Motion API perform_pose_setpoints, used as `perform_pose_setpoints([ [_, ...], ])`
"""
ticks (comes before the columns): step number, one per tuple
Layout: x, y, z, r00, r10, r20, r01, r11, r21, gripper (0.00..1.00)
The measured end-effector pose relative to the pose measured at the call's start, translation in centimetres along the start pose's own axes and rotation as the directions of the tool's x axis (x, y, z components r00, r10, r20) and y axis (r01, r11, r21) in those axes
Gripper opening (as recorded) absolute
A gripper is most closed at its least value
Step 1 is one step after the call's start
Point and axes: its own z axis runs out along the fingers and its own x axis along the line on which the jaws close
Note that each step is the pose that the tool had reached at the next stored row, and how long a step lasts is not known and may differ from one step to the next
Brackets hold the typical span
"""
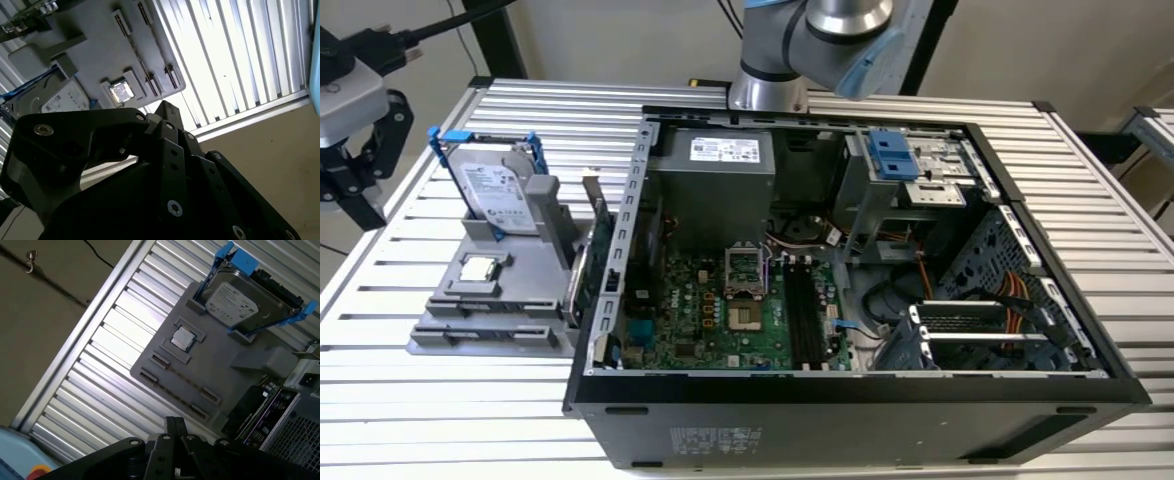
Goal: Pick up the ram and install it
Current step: 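Pick up the ram and move it above insertion slot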
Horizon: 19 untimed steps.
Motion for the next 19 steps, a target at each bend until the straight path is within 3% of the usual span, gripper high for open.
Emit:
perform_pose_setpoints([
  [10,-0.05,0.09,0.0,0.9985,-0.056,-0.0026,0.056,0.9985,-0.0009,0.0],
  [19,-0.06,0.12,0.01,0.9934,-0.114,-0.0052,0.114,0.9935,-0.0021,0.0],
])
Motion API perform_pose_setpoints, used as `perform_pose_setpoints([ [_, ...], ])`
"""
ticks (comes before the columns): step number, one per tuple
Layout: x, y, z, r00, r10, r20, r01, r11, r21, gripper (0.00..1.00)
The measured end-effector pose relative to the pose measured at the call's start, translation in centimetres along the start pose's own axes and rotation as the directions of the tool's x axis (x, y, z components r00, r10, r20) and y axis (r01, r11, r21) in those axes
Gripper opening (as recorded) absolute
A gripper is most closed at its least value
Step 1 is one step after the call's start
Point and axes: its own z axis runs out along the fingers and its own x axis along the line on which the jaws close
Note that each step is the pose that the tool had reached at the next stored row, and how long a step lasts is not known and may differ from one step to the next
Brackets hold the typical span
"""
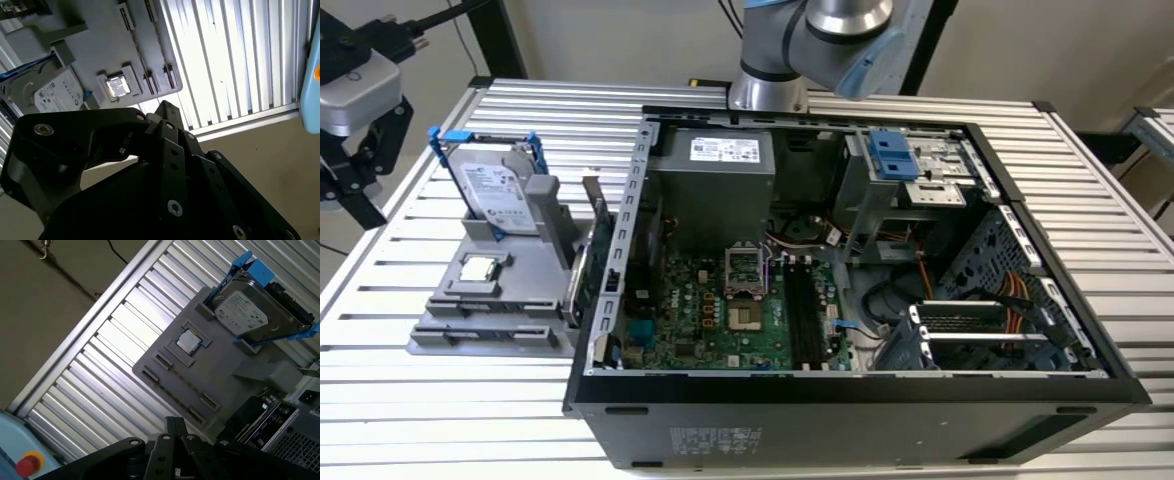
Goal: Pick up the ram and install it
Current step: 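Pick up the ram and move it above insertion slot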
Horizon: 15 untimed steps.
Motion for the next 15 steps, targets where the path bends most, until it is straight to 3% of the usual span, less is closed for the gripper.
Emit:
perform_pose_setpoints([
  [15,-0.01,0.01,0.0,0.9951,-0.099,-0.0045,0.099,0.9951,-0.0018,0.0],
])
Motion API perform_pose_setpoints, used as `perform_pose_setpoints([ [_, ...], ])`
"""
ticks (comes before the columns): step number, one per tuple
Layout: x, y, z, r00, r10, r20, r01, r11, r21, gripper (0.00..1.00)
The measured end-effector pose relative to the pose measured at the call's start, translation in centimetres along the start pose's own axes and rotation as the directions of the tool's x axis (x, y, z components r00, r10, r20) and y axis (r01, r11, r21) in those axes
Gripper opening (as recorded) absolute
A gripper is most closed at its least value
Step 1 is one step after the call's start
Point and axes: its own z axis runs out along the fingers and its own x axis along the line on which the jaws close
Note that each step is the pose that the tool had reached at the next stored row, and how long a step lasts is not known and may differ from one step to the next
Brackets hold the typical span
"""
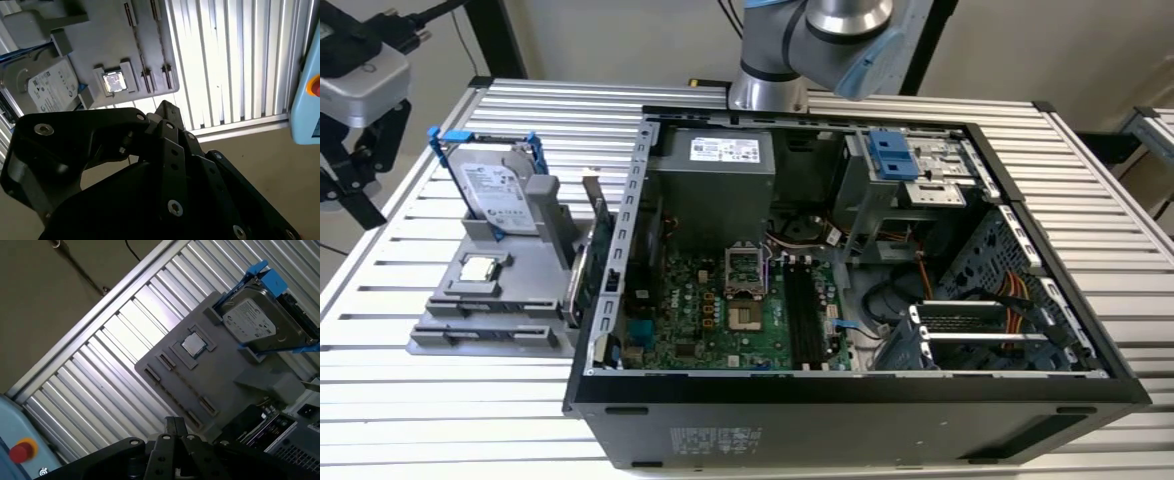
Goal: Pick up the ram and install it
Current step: 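Pick up the ram and move it above insertion slot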
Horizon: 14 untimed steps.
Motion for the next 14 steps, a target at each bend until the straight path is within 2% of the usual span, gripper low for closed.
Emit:
perform_pose_setpoints([
  [9,-0.12,0.12,0.01,0.9977,-0.068,-0.0031,0.068,0.9977,-0.0012,0.0],
  [14,-0.15,0.15,0.01,0.9919,-0.127,-0.0057,0.127,0.9919,-0.0024,0.0],
])
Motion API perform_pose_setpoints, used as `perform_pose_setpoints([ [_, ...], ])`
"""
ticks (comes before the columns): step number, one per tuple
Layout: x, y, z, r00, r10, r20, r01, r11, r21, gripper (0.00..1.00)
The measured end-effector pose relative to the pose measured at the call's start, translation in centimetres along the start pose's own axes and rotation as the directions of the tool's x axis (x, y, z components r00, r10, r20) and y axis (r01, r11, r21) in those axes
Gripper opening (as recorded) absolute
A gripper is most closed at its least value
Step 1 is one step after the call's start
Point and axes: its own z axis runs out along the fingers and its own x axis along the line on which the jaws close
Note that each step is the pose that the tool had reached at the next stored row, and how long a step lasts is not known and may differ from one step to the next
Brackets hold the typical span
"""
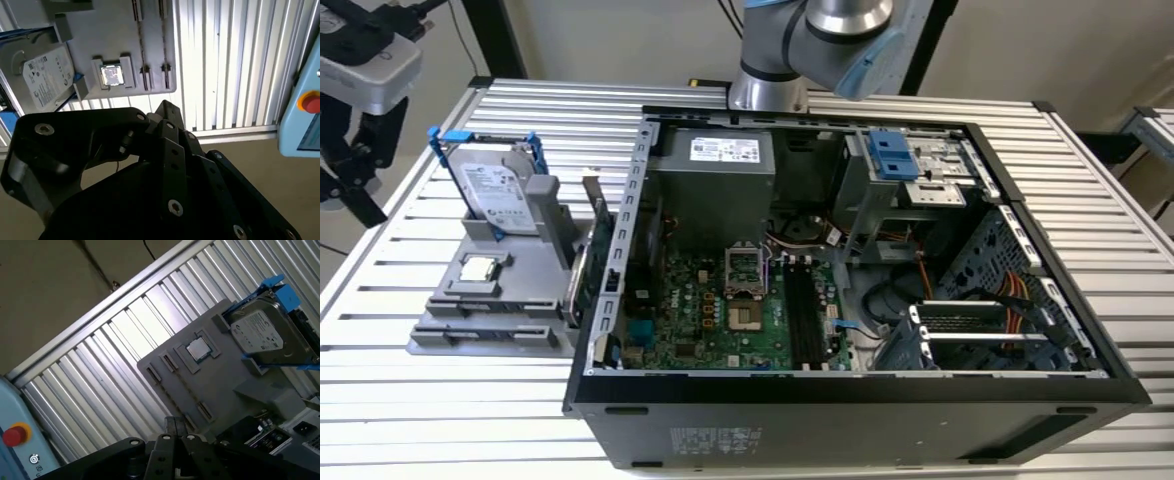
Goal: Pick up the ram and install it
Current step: 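Pick up the ram and move it above insertion slot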
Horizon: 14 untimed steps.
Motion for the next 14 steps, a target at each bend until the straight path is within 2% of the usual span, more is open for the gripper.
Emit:
perform_pose_setpoints([
  [7,-0.06,-0.07,0.0,0.9969,-0.079,-0.0036,0.078,0.9969,-0.0014,0.0],
  [14,-0.2,-0.25,-0.01,0.9888,-0.149,-0.0067,0.149,0.9888,-0.0029,0.0],
])
